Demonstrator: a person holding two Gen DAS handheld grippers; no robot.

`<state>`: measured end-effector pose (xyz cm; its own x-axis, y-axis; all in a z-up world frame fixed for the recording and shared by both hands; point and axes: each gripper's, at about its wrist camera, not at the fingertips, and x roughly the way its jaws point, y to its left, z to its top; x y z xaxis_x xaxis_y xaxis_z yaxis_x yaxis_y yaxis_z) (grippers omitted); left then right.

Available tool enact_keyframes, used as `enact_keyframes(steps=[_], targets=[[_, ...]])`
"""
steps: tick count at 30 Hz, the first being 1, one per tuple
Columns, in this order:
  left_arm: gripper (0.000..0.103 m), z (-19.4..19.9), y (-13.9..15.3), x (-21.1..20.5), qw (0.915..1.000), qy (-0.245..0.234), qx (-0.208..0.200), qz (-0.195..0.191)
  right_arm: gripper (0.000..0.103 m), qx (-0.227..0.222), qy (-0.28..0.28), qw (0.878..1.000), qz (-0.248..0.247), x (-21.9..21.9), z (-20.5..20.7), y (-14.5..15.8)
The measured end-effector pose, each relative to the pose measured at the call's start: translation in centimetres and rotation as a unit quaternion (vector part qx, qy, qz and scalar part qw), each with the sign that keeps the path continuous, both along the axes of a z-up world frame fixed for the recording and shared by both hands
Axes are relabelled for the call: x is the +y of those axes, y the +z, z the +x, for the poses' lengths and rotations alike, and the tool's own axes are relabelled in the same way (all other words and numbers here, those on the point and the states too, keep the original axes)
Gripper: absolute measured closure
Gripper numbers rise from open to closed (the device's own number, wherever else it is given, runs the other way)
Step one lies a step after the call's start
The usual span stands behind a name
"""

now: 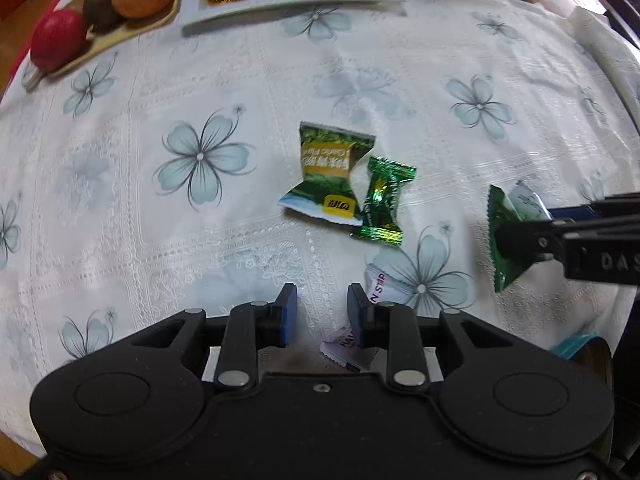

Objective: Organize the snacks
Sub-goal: 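Grasp the Hawthorn strip packet with the left tool while the right tool grasps the green-white packet, then carry the Hawthorn packet and green-white packet over the gold tray with both tools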

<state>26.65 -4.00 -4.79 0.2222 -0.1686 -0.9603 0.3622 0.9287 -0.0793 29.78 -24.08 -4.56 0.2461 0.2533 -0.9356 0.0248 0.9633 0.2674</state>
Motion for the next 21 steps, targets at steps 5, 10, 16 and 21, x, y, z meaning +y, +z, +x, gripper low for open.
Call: enact_keyframes(steps=[5,10,16,21], targets=[[0.065,-2.0,0.8,-1.3,0.9971,-0.075,-0.007,-0.012,0.064,0.006,-0.032,0.999,0.021,-1.0,0.1,0.2],[0.065,-2.3,-0.7,-3.0,0.9949,-0.095,-0.008,0.035,0.064,0.012,-0.046,0.999,0.023,-1.3,0.2,-0.1],[0.063,-1.9,-1.8,-3.5,0.9959,-0.080,0.001,0.041,0.064,0.009,-0.046,0.999,0.024,-1.0,0.2,0.0],[0.063,-2.0,-2.1,-3.5,0.9967,-0.069,0.001,0.043,0.064,0.005,-0.052,0.998,0.022,-1.1,0.1,0.2]])
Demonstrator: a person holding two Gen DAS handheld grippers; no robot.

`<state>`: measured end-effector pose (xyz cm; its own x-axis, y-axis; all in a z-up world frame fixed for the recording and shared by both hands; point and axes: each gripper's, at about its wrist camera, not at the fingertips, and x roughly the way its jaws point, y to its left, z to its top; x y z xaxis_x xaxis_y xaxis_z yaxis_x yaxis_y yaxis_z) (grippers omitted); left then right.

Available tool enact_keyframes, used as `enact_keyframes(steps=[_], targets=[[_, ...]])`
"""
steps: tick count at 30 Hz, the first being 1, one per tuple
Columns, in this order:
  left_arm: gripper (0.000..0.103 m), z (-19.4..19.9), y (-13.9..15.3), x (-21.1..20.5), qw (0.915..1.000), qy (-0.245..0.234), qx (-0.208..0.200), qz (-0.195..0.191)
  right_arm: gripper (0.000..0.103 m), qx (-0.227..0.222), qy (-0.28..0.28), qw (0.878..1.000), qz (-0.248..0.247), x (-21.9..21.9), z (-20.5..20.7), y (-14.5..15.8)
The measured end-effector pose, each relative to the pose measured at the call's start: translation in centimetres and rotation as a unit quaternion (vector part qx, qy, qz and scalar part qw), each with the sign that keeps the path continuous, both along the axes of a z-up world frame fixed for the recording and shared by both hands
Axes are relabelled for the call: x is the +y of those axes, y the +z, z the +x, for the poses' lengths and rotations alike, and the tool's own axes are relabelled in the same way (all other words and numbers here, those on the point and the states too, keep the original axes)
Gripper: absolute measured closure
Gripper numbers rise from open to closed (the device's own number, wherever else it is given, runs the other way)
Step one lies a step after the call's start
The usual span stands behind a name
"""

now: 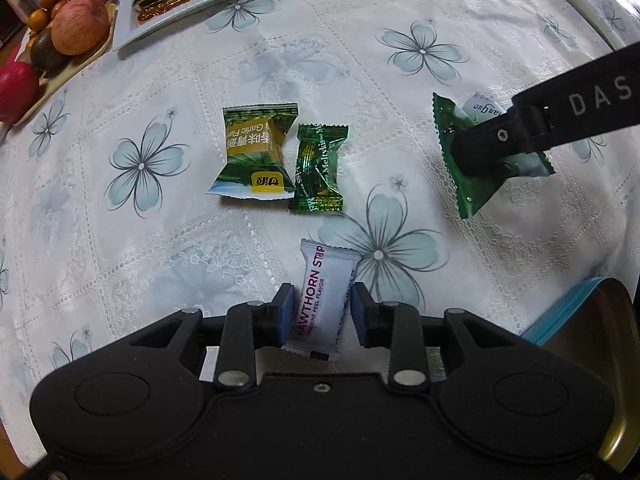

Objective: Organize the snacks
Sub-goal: 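Carry the Hawthorn packet and green-white packet over the gold tray with both tools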

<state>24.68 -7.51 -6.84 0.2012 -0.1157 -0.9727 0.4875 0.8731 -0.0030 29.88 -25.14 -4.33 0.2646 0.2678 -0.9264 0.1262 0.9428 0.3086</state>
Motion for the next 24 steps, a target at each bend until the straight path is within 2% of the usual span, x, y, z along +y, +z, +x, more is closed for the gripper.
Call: enact_keyframes(steps=[2,5,9,15,20,24], targets=[[0.076,0.3,0.0,0.5,0.9997,0.018,0.008,-0.016,0.064,-0.002,-0.003,1.000,0.002,0.0,-0.1,0.1],[0.076,0.6,0.8,1.8,0.9974,0.060,0.002,-0.040,0.064,-0.008,-0.012,1.000,-0.001,0.0,-0.5,0.4],[0.076,-0.1,2.6,4.5,0.9901,0.120,-0.011,-0.071,0.064,-0.039,-0.026,0.999,-0.012,0.2,-2.0,2.1],[0.076,-4.8,4.8,7.5,0.9764,0.186,-0.031,-0.104,0.064,-0.101,-0.043,0.994,-0.014,0.9,-7.1,5.2],[0.076,-9.0,5.5,8.2,0.9739,0.192,-0.038,-0.116,0.064,-0.125,-0.060,0.990,0.010,1.2,-13.4,6.1],[0.076,-12.1,6.2,8.4,0.9753,0.175,-0.047,-0.127,0.064,-0.133,-0.072,0.988,0.021,1.7,-18.6,5.4]])
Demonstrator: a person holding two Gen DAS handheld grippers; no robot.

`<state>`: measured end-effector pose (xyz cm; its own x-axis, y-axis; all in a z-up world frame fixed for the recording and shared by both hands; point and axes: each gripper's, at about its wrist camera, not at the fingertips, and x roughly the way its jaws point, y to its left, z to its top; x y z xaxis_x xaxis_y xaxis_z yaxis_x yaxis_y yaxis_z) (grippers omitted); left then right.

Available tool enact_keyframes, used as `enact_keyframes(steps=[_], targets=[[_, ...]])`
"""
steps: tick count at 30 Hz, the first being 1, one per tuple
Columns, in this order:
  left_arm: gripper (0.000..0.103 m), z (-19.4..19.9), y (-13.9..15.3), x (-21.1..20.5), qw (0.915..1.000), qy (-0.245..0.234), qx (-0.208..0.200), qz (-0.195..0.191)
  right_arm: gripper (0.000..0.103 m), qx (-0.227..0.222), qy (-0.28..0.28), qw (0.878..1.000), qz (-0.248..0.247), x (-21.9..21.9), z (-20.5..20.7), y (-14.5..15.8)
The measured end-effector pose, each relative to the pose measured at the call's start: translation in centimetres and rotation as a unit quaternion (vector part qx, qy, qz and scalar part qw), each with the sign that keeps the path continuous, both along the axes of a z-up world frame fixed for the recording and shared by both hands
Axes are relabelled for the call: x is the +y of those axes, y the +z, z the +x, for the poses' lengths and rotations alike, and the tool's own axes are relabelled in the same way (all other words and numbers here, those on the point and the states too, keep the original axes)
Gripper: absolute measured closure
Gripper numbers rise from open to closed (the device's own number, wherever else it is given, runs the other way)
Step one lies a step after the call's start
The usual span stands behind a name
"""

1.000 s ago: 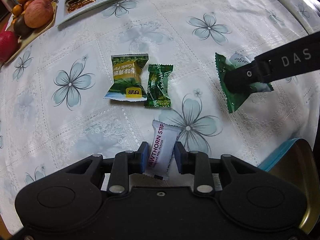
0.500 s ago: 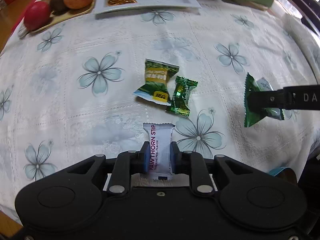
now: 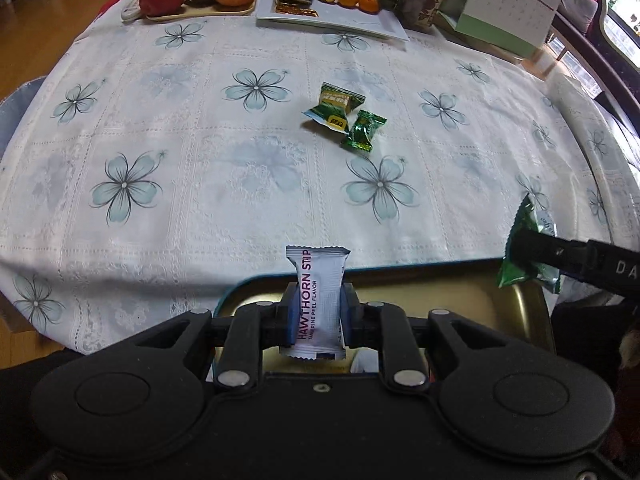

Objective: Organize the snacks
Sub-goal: 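Carry the Hawthorn packet and green-white packet over the gold tray with both tools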

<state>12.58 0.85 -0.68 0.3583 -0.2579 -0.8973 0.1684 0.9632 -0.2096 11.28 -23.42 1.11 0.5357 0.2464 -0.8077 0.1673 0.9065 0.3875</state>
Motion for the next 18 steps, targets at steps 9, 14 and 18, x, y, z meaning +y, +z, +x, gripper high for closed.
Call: enact_keyframes(steps=[9,14,18], targets=[[0.076,-3.7,-1.2,0.6,0.9999,-0.002,0.013,0.000,0.064,0.012,-0.030,0.999,0.015,-1.0,-6.0,-2.5],[0.076,-3.7,-1.6,1.2,0.9996,0.009,0.026,0.002,0.064,-0.001,-0.040,0.999,0.034,-1.3,-5.9,-2.4],[0.076,-3.5,-2.1,1.4,0.9991,0.020,0.036,0.005,0.064,-0.002,-0.029,0.999,0.025,-0.5,-5.6,-2.7]])
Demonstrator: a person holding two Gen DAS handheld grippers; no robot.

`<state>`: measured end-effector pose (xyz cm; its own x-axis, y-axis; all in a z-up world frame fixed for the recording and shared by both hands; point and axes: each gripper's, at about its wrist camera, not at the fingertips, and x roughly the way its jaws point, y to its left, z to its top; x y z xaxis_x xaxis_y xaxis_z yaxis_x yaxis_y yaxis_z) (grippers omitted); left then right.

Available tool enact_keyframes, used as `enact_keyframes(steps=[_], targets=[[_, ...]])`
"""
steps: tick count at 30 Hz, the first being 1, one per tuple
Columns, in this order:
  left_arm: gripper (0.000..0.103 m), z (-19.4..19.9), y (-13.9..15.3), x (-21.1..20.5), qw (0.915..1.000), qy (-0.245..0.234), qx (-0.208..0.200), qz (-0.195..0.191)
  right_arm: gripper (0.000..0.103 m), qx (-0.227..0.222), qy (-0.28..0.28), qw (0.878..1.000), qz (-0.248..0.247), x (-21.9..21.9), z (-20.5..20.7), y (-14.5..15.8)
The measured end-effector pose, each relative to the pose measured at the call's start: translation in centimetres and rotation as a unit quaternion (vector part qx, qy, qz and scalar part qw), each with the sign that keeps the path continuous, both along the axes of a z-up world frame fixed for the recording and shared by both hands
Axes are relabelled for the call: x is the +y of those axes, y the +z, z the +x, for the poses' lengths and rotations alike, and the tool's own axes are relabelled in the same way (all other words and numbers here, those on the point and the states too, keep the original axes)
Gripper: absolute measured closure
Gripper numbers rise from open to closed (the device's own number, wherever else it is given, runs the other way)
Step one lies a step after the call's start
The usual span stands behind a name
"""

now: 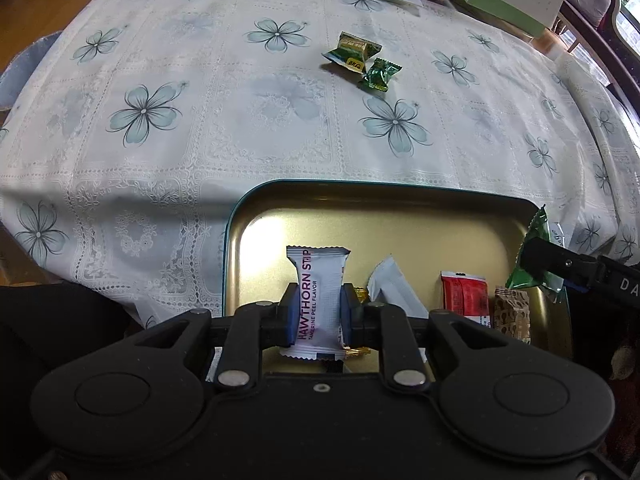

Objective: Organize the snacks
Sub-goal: 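Carry the Hawthorn packet and green-white packet over the gold tray with both tools, then release the Hawthorn packet with the left tool while the right tool releases the green-white packet, then move both open tools back toward the last two snacks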

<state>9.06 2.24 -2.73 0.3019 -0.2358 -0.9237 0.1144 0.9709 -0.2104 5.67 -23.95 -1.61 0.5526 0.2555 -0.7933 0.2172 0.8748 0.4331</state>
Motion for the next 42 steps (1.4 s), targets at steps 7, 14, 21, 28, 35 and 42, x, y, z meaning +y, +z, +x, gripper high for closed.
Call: enact_keyframes(steps=[7,14,21,28,35,42], targets=[[0.075,0.2,-0.1,0.1,1.0000,0.007,-0.002,0.000,0.063,0.015,0.004,1.000,-0.011,0.6,0.3,-0.9],[0.075,0.2,-0.2,0.0,1.0000,0.005,0.000,0.004,0.060,0.010,0.005,1.000,-0.016,1.0,0.4,-1.0],[0.075,0.1,-0.6,-0.5,0.9998,-0.001,0.005,0.020,0.057,-0.016,0.013,1.000,-0.021,1.3,0.0,-0.3],[0.075,0.1,-0.7,-0.4,0.9997,0.002,0.006,0.025,0.054,-0.025,0.014,0.999,-0.026,1.5,-0.2,0.0],[0.075,0.0,-0.5,-0.4,0.9995,0.001,0.000,0.031,0.047,-0.061,0.018,0.996,-0.064,2.4,-0.8,0.9],[0.075,-0.2,0.2,0.1,0.9991,0.007,-0.016,0.039,0.036,-0.113,0.018,0.981,-0.160,4.7,-1.9,1.8]])
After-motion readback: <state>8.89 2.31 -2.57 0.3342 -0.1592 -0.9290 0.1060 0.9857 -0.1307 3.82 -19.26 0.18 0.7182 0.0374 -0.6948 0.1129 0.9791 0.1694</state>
